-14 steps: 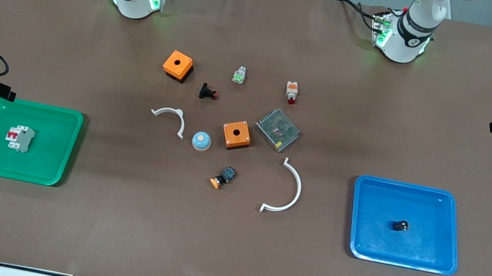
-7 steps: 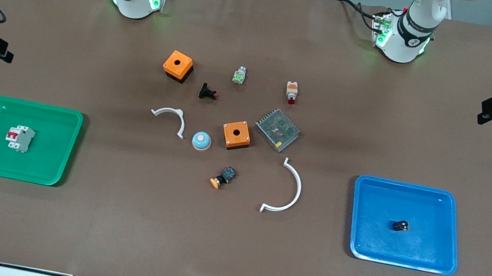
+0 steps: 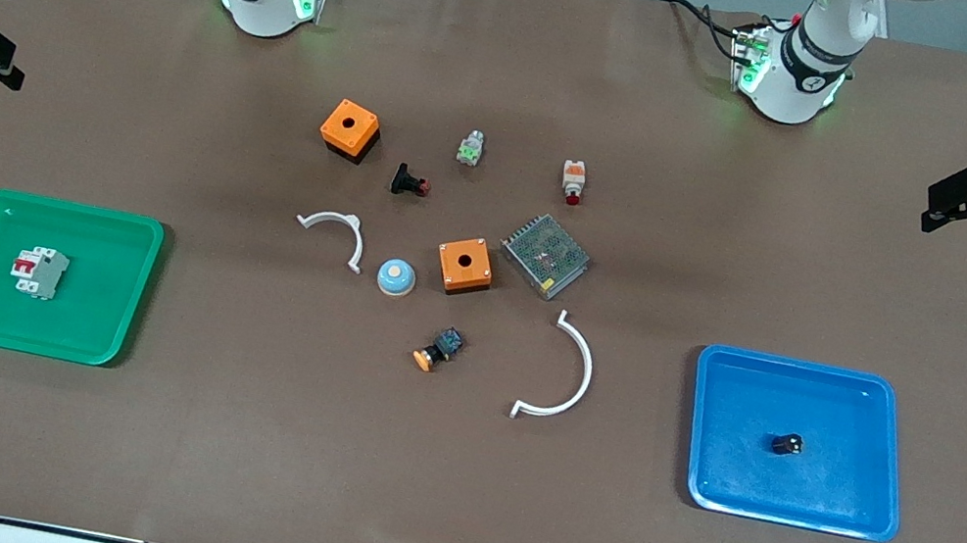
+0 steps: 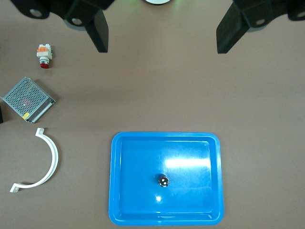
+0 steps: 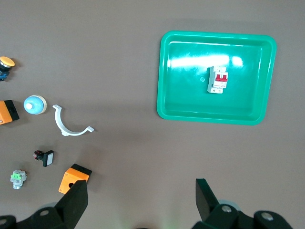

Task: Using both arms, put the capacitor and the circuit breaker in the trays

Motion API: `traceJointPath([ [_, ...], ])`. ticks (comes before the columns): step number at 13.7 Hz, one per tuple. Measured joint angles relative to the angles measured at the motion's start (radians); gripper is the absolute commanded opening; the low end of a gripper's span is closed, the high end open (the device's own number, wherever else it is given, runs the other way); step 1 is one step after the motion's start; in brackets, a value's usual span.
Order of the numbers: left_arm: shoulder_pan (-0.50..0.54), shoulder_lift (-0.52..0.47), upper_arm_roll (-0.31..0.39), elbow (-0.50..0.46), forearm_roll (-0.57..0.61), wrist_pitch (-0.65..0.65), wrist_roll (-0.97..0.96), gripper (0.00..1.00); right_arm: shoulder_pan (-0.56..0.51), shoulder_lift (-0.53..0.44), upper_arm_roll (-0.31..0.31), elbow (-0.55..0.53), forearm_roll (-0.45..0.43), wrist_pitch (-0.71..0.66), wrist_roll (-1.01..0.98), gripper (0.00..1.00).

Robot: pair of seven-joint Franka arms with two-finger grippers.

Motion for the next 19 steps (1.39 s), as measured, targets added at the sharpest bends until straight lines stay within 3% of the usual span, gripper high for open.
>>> traceJointPath([
  [13, 0.0, 0.0, -0.004, 0.009, 0.0, 0.001, -0.036, 1.0, 0.007, -0.029, 0.002, -0.01, -0.003, 0.013, -0.004, 1.0],
  [19, -0.001, 0.001, -0.004, 0.015, 0.0, 0.002, -0.036, 1.0, 0.007, -0.039, 0.002, -0.017, -0.044, 0.027, -0.004, 1.0],
])
